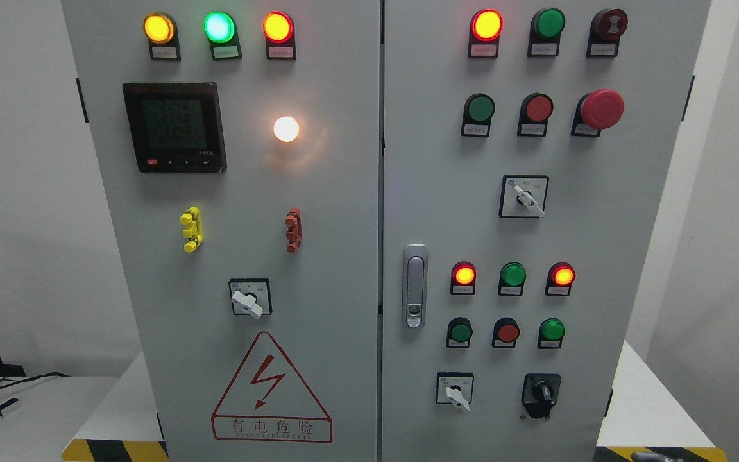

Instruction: Trip black knob to open circuit

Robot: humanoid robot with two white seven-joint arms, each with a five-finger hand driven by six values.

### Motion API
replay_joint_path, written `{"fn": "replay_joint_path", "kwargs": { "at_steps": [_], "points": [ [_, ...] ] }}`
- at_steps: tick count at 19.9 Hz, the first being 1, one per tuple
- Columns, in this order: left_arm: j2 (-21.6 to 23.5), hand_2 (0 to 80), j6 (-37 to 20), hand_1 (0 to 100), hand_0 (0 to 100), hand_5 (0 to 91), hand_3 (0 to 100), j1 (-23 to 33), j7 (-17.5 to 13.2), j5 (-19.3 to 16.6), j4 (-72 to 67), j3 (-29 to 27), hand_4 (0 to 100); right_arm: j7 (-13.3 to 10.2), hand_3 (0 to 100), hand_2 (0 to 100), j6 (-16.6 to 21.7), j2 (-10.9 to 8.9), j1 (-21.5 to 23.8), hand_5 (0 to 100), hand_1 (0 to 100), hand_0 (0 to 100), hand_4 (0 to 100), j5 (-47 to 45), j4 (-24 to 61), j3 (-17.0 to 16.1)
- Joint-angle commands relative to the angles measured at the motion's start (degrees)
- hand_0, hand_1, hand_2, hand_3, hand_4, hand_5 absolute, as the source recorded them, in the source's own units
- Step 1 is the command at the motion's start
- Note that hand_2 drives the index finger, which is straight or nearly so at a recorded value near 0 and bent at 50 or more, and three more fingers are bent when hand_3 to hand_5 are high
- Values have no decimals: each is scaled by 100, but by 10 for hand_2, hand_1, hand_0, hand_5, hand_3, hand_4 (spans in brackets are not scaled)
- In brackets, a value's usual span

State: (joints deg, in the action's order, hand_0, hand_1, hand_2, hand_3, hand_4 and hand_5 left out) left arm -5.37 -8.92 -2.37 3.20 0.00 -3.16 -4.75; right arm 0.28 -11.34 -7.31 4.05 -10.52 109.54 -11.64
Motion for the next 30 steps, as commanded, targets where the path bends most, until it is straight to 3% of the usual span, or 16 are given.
{"fn": "replay_joint_path", "kwargs": {
  "at_steps": [1,15,30],
  "points": [
    [1,0,-5,389,120,0,0,0,-4,-176,0,0,0,-2,742,419,-280,72,-535,653,726,399,684,15,-503,180],
    [1,0,-5,389,120,0,0,0,-4,-176,0,0,0,-54,746,431,-457,107,-1257,666,721,395,690,15,-1320,303],
    [1,0,-5,389,120,0,0,0,-4,-176,0,0,0,-81,743,429,-440,335,-1415,669,724,401,688,23,-1593,645]
  ]
}}
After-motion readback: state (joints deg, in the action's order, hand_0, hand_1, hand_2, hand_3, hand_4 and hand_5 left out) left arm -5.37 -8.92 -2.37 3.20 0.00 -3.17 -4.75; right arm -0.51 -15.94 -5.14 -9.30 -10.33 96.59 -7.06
